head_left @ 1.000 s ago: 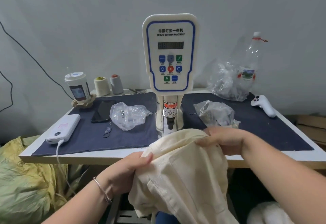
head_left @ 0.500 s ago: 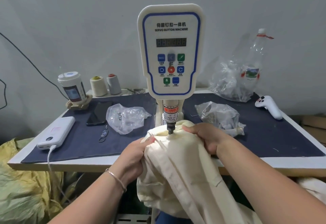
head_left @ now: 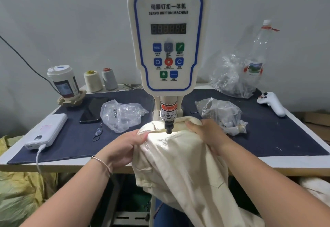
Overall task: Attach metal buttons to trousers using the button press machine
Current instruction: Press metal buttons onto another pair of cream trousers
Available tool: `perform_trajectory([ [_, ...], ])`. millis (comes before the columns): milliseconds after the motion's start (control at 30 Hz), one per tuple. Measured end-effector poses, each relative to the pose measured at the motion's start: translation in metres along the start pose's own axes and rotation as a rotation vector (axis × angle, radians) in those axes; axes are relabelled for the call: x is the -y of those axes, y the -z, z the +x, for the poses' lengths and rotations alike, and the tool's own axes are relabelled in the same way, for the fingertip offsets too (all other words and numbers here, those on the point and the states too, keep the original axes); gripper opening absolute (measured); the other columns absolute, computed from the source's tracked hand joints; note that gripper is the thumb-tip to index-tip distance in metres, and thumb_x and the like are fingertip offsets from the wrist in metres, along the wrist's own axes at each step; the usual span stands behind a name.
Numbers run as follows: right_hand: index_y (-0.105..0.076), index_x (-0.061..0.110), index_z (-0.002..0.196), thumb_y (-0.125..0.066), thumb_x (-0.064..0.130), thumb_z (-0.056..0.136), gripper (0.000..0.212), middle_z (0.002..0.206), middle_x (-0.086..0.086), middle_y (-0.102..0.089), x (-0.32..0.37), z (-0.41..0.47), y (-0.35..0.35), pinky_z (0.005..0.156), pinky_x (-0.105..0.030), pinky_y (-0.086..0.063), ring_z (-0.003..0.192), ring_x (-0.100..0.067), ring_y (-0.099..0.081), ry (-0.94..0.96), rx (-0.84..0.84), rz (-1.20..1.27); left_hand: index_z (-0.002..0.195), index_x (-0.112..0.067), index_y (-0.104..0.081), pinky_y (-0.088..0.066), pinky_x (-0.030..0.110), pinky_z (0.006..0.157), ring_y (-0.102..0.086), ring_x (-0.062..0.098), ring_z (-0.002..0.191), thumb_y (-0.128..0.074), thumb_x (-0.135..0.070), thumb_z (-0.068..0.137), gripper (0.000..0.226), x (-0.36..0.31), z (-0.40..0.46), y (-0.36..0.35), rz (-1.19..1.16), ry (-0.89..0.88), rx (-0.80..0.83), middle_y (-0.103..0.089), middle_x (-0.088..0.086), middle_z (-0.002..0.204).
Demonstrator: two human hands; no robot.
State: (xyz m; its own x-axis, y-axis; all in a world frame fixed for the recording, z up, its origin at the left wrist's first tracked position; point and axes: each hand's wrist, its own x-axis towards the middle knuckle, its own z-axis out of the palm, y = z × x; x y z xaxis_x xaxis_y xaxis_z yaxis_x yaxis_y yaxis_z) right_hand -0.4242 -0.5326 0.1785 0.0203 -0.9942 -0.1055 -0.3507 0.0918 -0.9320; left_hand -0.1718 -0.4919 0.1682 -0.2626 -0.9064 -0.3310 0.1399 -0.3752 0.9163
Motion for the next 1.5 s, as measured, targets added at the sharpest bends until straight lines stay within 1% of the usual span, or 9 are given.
perform_trajectory([
  [133, -0.055, 0.01, 0.065, -0.066, 0.036, 0.089, 0.037, 0.058, 0.001, -0.049, -0.002, 0.01, -0.005, 0.038, -0.013, -0.028, 0.05, -0.01, -0.043, 0.025, -0.034, -0.028, 0.123, 0.002, -0.059, -0.051, 0.044, 0.097, -0.066, 0.029, 0.098, -0.049, -0.011, 0.102, 0.027, 0.004, 0.008, -0.008, -0.032, -0.089, -0.182, -0.069, 0.02, 0.114],
  [300, -0.043, 0.017, 0.048, -0.063, 0.046, 0.087, 0.053, 0.047, 0.006, -0.036, -0.018, 0.016, -0.012, 0.039, -0.018, -0.025, 0.046, -0.011, -0.033, 0.062, -0.141, -0.069, 0.112, -0.013, -0.07, -0.052, 0.042, 0.096, -0.068, 0.026, 0.106, -0.053, -0.024, 0.102, 0.022, 0.02, 0.014, -0.021, 0.145, -0.161, -0.32, -0.075, 0.008, 0.108],
  [400, -0.073, 0.01, 0.067, -0.051, 0.057, 0.09, 0.057, 0.049, -0.001, -0.049, -0.022, 0.019, -0.01, 0.053, -0.027, -0.037, 0.049, -0.011, -0.047, 0.083, -0.142, -0.161, 0.101, -0.014, -0.074, -0.051, 0.032, 0.081, -0.068, 0.016, 0.086, -0.054, -0.037, 0.1, 0.031, 0.022, 0.018, -0.023, 0.339, -0.237, -0.382, -0.076, 0.002, 0.093],
  [467, -0.074, 0.007, 0.084, -0.044, 0.059, 0.093, 0.061, 0.058, -0.008, -0.058, -0.024, 0.02, -0.011, 0.065, -0.035, -0.042, 0.062, -0.019, -0.056, 0.099, -0.153, -0.231, 0.098, 0.0, -0.068, -0.045, 0.032, 0.073, -0.055, 0.015, 0.074, -0.052, -0.041, 0.099, 0.045, 0.022, 0.02, -0.024, 0.424, -0.281, -0.422, -0.067, 0.004, 0.08],
  [533, -0.068, 0.011, 0.066, -0.042, 0.059, 0.093, 0.061, 0.058, -0.007, -0.057, -0.027, 0.022, -0.013, 0.067, -0.037, -0.042, 0.069, -0.025, -0.058, 0.103, -0.184, -0.301, 0.083, 0.005, -0.061, -0.038, 0.032, 0.068, -0.045, 0.015, 0.07, -0.053, -0.042, 0.099, 0.05, 0.021, 0.023, -0.025, 0.498, -0.314, -0.473, -0.053, 0.003, 0.074],
  [700, -0.04, 0.019, 0.053, -0.038, 0.053, 0.097, 0.055, 0.059, 0.006, -0.045, -0.03, 0.018, -0.015, 0.063, -0.033, -0.03, 0.069, -0.024, -0.048, 0.146, -0.273, -0.507, 0.057, -0.02, -0.034, -0.029, 0.023, 0.052, -0.031, 0.009, 0.054, -0.059, -0.037, 0.095, 0.049, 0.02, 0.028, -0.024, 0.6, -0.423, -0.491, -0.036, -0.01, 0.055],
  [900, -0.041, 0.018, 0.067, -0.033, 0.04, 0.099, 0.04, 0.071, 0.002, -0.047, -0.031, 0.01, -0.023, 0.062, -0.034, -0.031, 0.073, -0.024, -0.045, 0.167, -0.407, -0.738, 0.058, -0.015, -0.046, -0.034, 0.025, 0.054, -0.037, 0.008, 0.055, -0.063, -0.042, 0.088, 0.043, 0.025, 0.032, -0.018, 0.548, -0.463, -0.423, -0.044, -0.008, 0.057],
  [1267, -0.059, 0.011, 0.084, -0.032, 0.035, 0.1, 0.04, 0.087, -0.007, -0.064, -0.038, 0.009, -0.025, 0.064, -0.032, -0.03, 0.074, -0.022, -0.041, 0.097, -0.503, -0.717, 0.065, -0.002, -0.054, -0.038, 0.033, 0.061, -0.043, 0.012, 0.061, -0.062, -0.041, 0.074, 0.041, 0.033, 0.042, -0.015, 0.521, -0.424, -0.405, -0.051, -0.004, 0.06],
  [1500, -0.046, 0.016, 0.071, -0.035, 0.036, 0.1, 0.037, 0.082, -0.007, -0.064, -0.039, 0.005, -0.026, 0.062, -0.032, -0.029, 0.07, -0.023, -0.042, 0.136, -0.533, -0.661, 0.067, 0.001, -0.054, -0.038, 0.034, 0.06, -0.043, 0.013, 0.061, -0.063, -0.036, 0.074, 0.039, 0.037, 0.042, -0.014, 0.463, -0.441, -0.44, -0.05, -0.003, 0.061],
])
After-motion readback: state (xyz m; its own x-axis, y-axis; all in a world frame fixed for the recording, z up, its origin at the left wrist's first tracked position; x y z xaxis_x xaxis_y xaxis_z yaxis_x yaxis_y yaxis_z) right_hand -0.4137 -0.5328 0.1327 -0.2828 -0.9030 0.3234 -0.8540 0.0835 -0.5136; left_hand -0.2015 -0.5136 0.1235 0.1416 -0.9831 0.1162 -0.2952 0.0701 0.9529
